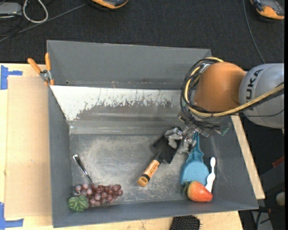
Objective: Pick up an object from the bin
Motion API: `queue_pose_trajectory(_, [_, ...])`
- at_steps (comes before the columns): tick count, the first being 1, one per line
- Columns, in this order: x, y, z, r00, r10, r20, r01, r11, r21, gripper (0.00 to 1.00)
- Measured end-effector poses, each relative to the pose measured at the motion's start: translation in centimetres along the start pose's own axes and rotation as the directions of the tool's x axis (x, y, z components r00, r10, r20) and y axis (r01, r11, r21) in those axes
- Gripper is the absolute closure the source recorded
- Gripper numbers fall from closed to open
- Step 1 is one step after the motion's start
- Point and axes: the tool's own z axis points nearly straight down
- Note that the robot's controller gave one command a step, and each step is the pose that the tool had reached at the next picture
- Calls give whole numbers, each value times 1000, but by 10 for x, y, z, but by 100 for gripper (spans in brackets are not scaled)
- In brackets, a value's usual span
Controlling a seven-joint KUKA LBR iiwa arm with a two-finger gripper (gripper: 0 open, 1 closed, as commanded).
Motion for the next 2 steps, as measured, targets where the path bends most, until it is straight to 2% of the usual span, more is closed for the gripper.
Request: queue_pose_trajectory(2, [0,0,0,1000,3,1,-3,1000,-1,100])
